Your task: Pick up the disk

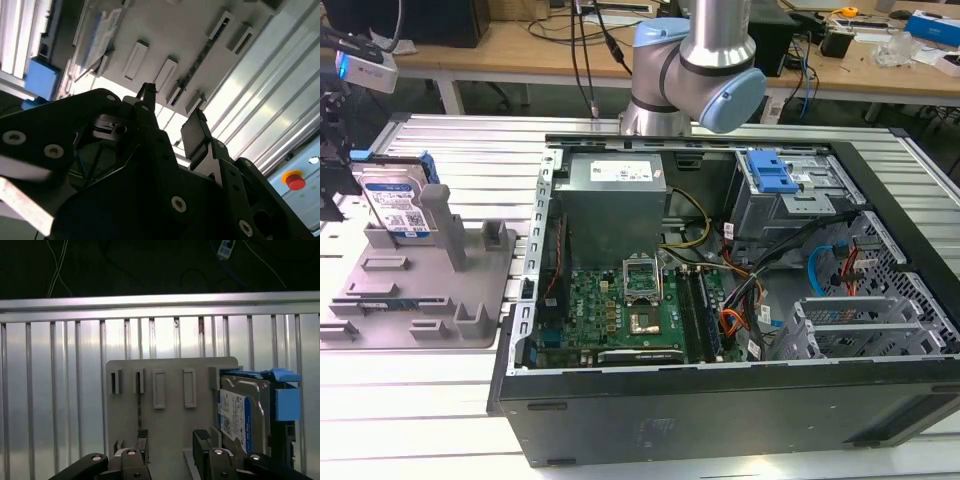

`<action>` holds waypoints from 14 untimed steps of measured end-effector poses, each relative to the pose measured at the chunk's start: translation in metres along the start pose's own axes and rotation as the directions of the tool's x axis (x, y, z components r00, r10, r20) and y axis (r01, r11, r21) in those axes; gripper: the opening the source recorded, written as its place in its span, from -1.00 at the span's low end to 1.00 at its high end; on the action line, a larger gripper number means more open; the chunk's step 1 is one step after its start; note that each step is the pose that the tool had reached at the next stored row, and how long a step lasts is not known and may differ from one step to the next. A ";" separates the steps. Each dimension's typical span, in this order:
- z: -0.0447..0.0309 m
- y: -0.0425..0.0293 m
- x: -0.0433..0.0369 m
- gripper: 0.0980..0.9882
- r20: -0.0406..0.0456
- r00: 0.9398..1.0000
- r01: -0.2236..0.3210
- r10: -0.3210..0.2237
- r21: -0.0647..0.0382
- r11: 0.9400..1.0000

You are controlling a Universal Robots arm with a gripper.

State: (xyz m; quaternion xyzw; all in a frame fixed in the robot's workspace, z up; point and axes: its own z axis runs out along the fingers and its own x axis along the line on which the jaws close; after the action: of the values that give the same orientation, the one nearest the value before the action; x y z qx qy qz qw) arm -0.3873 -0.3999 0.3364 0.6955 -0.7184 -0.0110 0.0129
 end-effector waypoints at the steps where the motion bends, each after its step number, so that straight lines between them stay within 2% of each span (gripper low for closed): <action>1: 0.0000 0.0003 -0.0115 -0.14 0.000 1.000 0.000 0.000 0.000 1.000; 4: 0.0000 0.0015 -0.0367 -0.14 0.000 1.000 0.000 0.000 0.000 1.000; 7: 0.0001 0.0053 -0.0458 -0.14 0.000 1.000 0.000 0.000 0.001 1.000; 11: -0.0026 0.0137 -0.0497 -0.14 0.000 1.000 0.000 0.000 0.003 1.000; 14: -0.0062 0.0206 -0.0674 -0.14 0.000 1.000 0.000 0.000 0.005 1.000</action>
State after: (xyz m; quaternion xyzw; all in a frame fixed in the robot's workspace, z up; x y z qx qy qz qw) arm -0.4055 -0.3318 0.3430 0.6955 -0.7184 -0.0091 0.0110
